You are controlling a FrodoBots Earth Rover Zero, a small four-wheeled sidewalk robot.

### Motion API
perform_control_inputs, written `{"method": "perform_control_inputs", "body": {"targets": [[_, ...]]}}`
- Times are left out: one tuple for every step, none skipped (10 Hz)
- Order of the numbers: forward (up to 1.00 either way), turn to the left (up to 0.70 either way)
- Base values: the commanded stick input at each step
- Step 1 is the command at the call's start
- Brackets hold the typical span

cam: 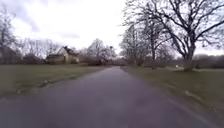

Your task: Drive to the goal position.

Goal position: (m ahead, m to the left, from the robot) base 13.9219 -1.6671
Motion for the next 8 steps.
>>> {"method": "perform_control_inputs", "body": {"targets": [[1.0,0.0],[1.0,0.0],[1.0,0.0],[1.0,0.0],[1.0,0.0],[1.0,0.0],[1.0,0.0],[1.0,0.0]]}}
